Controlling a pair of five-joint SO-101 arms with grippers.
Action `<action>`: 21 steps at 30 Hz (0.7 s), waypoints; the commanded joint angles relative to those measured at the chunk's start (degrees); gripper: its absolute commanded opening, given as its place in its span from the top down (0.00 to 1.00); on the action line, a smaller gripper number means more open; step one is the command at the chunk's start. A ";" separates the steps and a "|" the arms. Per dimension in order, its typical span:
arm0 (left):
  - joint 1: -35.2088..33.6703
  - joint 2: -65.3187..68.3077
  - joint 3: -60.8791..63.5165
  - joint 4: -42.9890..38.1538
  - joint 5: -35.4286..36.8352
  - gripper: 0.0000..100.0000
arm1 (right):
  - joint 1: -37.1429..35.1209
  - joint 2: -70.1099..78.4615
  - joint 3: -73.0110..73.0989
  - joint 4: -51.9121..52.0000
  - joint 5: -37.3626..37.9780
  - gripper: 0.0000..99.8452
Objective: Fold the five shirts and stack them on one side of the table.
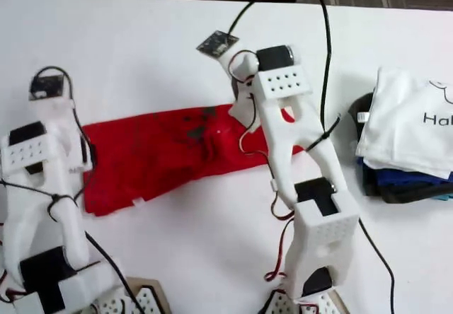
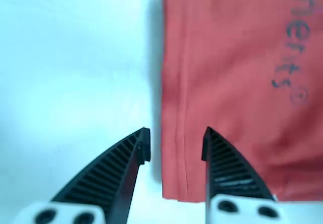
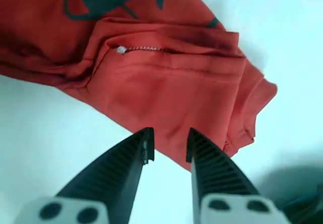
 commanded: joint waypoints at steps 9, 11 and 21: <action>-0.70 22.59 -19.65 4.84 4.48 0.81 | 0.40 -33.89 29.27 -6.46 0.09 0.89; -1.49 26.11 -23.08 6.15 4.57 0.81 | 0.40 -39.60 37.89 -9.27 1.93 0.89; -1.32 37.01 -27.30 6.95 5.45 0.81 | 0.40 -59.12 60.92 -16.57 3.78 0.89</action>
